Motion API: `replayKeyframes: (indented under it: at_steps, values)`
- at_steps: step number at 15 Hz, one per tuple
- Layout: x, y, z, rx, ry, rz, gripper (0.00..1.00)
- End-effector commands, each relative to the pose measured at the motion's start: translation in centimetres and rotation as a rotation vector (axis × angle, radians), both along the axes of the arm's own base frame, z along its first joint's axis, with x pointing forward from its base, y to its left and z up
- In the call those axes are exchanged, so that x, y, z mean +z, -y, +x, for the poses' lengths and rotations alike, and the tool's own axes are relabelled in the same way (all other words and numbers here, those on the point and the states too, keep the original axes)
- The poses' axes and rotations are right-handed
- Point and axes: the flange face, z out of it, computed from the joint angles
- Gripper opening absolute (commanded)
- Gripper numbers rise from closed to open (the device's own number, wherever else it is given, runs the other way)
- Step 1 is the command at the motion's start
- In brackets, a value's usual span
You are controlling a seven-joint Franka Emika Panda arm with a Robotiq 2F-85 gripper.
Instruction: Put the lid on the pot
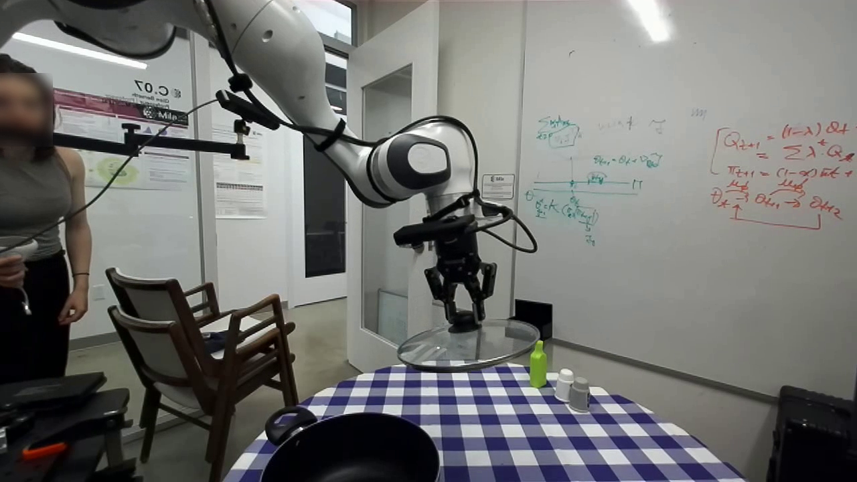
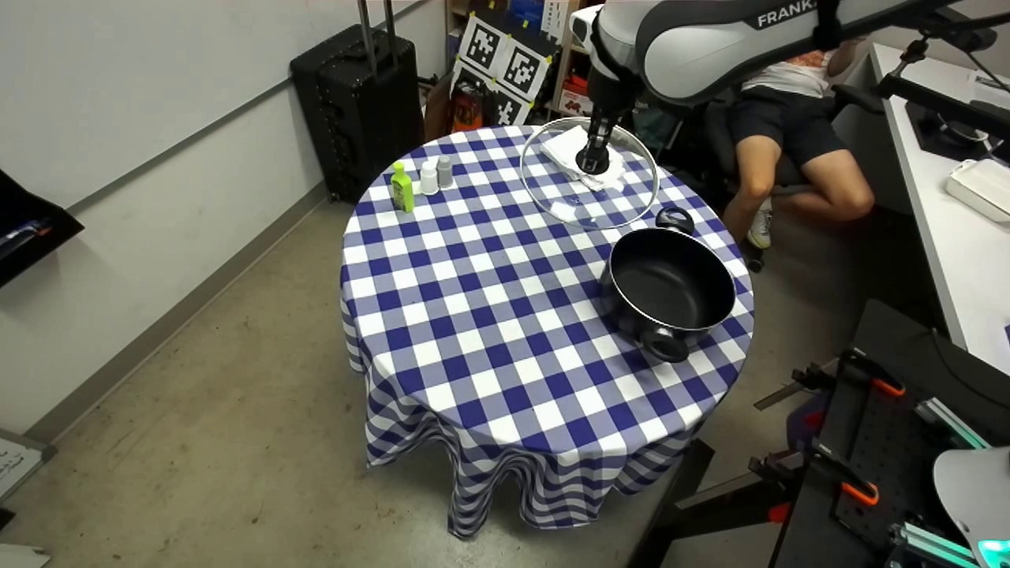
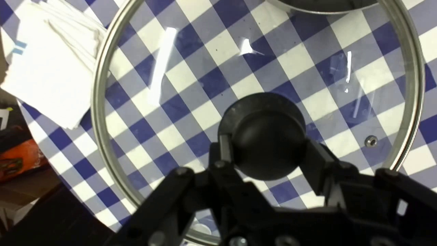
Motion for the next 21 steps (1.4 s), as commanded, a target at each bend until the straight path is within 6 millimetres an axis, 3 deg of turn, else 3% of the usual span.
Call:
replayKeyframes:
  at_steps: [1, 6, 11, 17, 21]
  values:
    - [1.1, 3.2, -2.7, -0.085, 0.004, -0.016, 0.26]
    - [0.4, 7.0, -7.3, -0.195, -0.028, -0.002, 0.26]
    - [-0.6, 8.6, -12.8, -0.305, 0.010, 0.056, 0.26]
    - [-3.3, 8.5, -19.4, -0.340, 0.070, 0.100, 0.26]
    - [-5.3, 6.8, -22.3, -0.325, 0.069, 0.129, 0.26]
